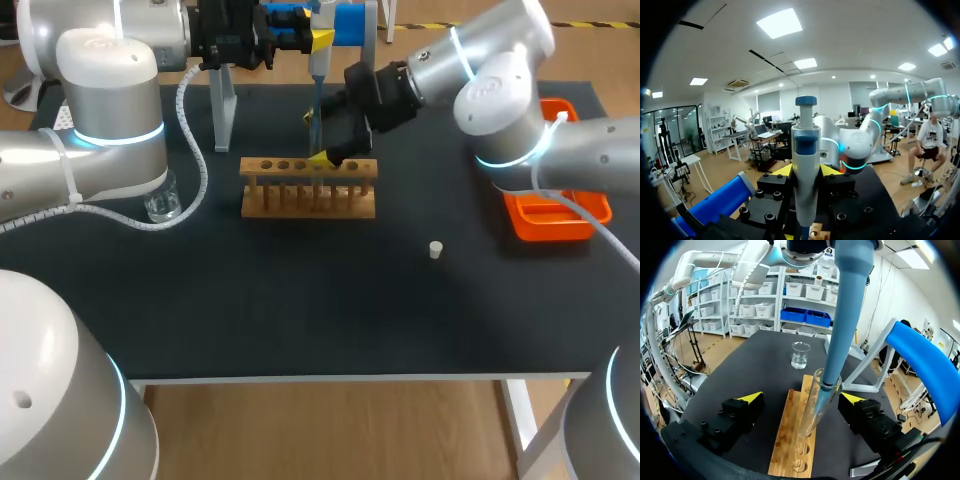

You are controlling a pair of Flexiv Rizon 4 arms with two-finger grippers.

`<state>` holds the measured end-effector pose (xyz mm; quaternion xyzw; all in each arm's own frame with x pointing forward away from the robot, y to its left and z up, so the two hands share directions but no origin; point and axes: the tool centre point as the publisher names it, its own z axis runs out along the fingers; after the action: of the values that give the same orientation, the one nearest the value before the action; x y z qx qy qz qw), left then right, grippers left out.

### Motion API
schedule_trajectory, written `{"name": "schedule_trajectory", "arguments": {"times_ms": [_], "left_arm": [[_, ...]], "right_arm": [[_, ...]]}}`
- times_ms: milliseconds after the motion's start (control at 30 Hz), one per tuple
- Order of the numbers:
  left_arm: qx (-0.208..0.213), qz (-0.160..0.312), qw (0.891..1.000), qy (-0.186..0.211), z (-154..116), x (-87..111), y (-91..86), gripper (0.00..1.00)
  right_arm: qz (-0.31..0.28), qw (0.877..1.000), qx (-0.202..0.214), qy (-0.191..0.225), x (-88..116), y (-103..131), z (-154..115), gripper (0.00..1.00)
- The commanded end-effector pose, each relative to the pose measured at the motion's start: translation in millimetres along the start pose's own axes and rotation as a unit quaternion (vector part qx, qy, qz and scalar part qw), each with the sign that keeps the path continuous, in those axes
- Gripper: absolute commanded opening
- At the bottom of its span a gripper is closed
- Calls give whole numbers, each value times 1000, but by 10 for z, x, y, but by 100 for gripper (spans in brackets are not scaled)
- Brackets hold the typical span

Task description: Invert the test tube, pick up the pipette, mount the tip to pipette, aspirate from beaker and dispense into the tube, eject the tip, return the pipette, and cap with the stopper.

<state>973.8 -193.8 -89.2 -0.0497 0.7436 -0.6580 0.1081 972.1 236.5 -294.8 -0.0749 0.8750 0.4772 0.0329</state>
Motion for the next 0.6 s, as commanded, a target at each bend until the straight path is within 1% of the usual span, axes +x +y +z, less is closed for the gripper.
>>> {"name": "schedule_trajectory", "arguments": {"times_ms": [33,200,600], "left_arm": [[-1,0,1000,0,0,-4,-6,0],[-2,0,1000,-1,-1,4,-25,0],[-16,8,1000,-1,17,41,-192,0]], "right_arm": [[0,1000,2,1,1,6,-15,100],[0,1000,2,1,1,6,-15,100],[0,1000,2,1,1,6,-15,100]]}}
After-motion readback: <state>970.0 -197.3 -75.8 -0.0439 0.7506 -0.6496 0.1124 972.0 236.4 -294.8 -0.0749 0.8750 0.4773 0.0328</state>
